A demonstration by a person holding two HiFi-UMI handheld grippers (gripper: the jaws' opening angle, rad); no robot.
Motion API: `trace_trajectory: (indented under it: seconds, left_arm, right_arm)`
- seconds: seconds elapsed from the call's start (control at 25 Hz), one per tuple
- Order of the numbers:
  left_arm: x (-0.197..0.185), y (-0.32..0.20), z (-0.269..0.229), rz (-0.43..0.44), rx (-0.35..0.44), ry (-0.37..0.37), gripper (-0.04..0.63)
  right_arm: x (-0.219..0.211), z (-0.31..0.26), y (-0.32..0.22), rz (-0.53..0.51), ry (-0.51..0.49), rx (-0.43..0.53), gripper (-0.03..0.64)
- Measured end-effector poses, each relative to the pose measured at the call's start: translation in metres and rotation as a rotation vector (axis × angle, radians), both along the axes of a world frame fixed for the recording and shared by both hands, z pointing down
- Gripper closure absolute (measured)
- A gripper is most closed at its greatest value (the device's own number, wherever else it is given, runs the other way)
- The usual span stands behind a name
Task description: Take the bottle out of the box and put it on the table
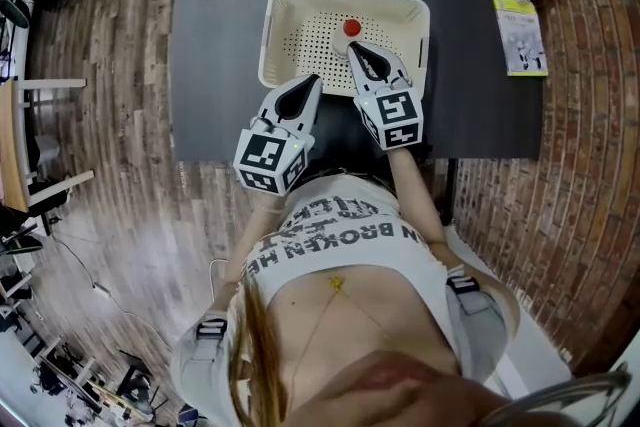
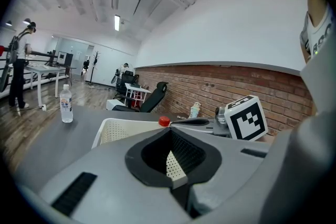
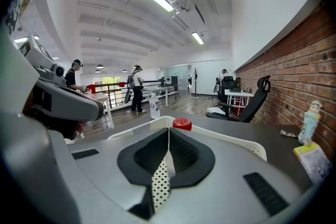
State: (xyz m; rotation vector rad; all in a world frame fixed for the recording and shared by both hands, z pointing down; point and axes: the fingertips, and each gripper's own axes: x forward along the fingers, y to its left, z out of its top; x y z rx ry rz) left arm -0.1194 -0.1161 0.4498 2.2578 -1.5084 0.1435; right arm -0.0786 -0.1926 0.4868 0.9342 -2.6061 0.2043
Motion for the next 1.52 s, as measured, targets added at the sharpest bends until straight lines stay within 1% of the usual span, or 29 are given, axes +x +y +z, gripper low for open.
trace_trajectory:
  seconds: [0.32, 0.36, 0.44, 0.48, 0.6, 0.92, 1.08, 1.16, 1.4, 1.52]
  left_arm:
    - [-0.006, -0.002, 0.002, -0.009, -0.005, 0.001, 0.591]
    - [-0.005, -0.002, 0.003, -0.008, -0.007, 0.0, 0.591]
    - [-0.004, -0.002, 0.005, -0.007, -0.012, 0.0, 0.591]
    - [-0.004, -0.001, 0.006, -0.008, -0.014, 0.001, 0.591]
    - [-0.004, -0.001, 0.007, -0.012, -0.02, 0.004, 0.591]
    - [-0.012, 0.0, 0.013, -0.024, -0.038, -0.005, 0.591]
    - [-0.014, 0.002, 0.015, -0.033, -0.043, -0.002, 0.591]
    - [-0.015, 0.002, 0.016, -0.036, -0.045, -0.001, 0.591]
    - [-0.016, -0.001, 0.015, -0.042, -0.039, 0.001, 0.591]
    - [-0.014, -0.001, 0.015, -0.046, -0.029, 0.002, 0.591]
  right_arm:
    - [0.003, -0.011, -0.01, 0.04, -0.033, 0.046, 0.603]
    - [0.004, -0.012, -0.012, 0.046, -0.041, 0.048, 0.588]
    - [0.004, -0.011, -0.016, 0.052, -0.051, 0.039, 0.502]
    - [0.004, -0.009, -0.018, 0.051, -0.051, 0.034, 0.478]
    - [0.0, -0.003, -0.024, 0.045, -0.033, 0.027, 0.439]
    - [-0.016, 0.01, -0.036, 0.03, 0.001, 0.02, 0.433]
    - [-0.017, 0.015, -0.04, 0.038, 0.008, 0.026, 0.437]
    - [-0.016, 0.016, -0.041, 0.037, 0.006, 0.032, 0.46]
    - [-0.016, 0.018, -0.042, 0.04, -0.02, 0.028, 0.462]
    - [-0.014, 0.018, -0.04, 0.037, -0.031, 0.041, 0.462]
